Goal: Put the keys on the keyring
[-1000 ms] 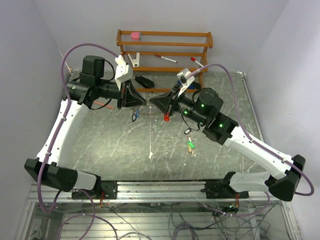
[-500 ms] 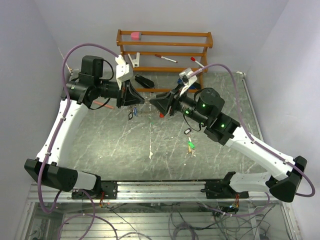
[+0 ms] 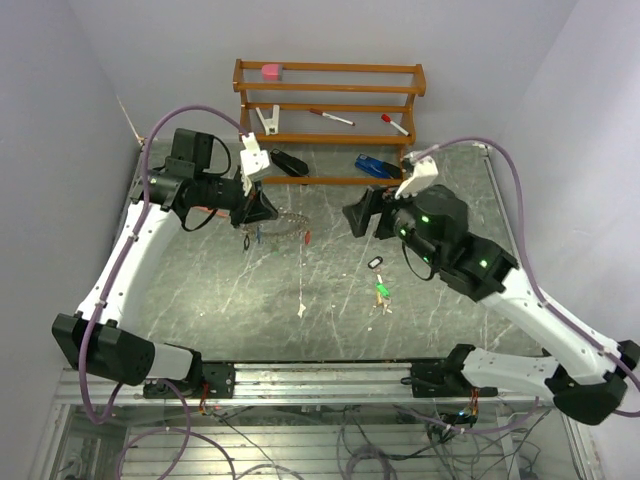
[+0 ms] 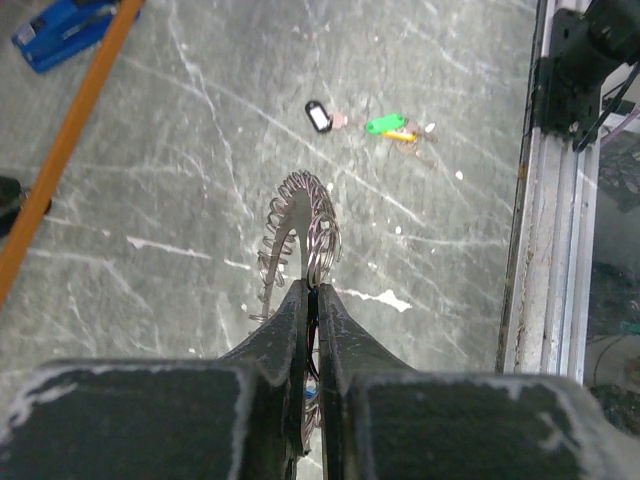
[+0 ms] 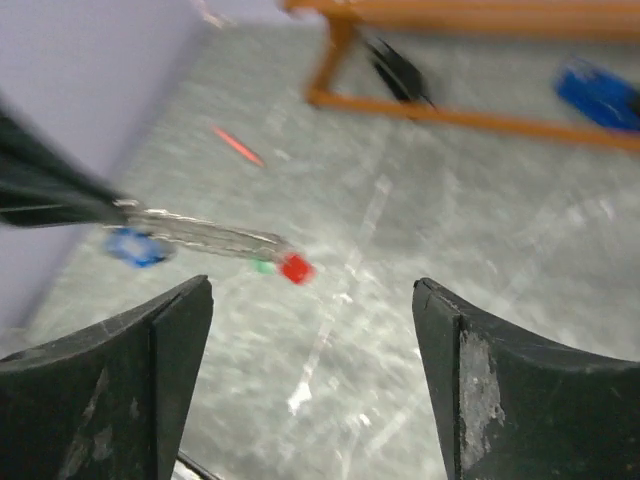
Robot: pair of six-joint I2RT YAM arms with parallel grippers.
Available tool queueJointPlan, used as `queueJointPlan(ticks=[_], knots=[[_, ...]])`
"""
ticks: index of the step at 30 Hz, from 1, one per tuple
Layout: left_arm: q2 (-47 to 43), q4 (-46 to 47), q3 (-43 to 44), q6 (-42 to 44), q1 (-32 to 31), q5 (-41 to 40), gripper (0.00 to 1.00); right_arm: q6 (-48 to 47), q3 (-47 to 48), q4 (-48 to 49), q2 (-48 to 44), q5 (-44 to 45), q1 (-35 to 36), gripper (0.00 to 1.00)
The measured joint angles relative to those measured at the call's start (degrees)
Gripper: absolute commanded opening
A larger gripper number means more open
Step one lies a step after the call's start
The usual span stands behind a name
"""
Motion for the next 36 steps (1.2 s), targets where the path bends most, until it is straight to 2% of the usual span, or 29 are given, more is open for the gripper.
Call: queueJointPlan(ticks=[5,10,13,16,19,31,36], knots=[[0.0,-0.3,-3.3,1.0,1.6,-0.9,0.07,6.6,3.0,-16.0,12.5,5.0,-5.9,0.67],[0.0,-0.2,-3.8,1.0,3.0,-0.8,0.07,5.9,-1.4,-23.2,25.3,4.8,-10.5,0.54],[0.0,0.0,-4.1,1.0,3.2,-0.8,0.07,4.0,-3.7,-25.1,28.0,3.9,-11.7,0.52],[0.0,0.2,-4.7,0.9,3.3,-0.8,0.07,1.0,-4.6,-24.6,28.6,2.4,-12.0,0.50],[0.0,0.5,-5.3,0.7,3.3,-0.7,0.07,-2.1,-5.1,-22.6,28.8,0.9,-12.1,0.44],[-0.3,1.5,-6.2,-0.2,3.3,-0.7,0.07,-13.4,-8.3,-14.2,36.6,-5.4,-14.6,0.42],[-0.3,1.6,-6.3,-0.4,3.4,-0.7,0.07,-15.9,-8.4,-12.6,37.5,-6.1,-15.9,0.36]])
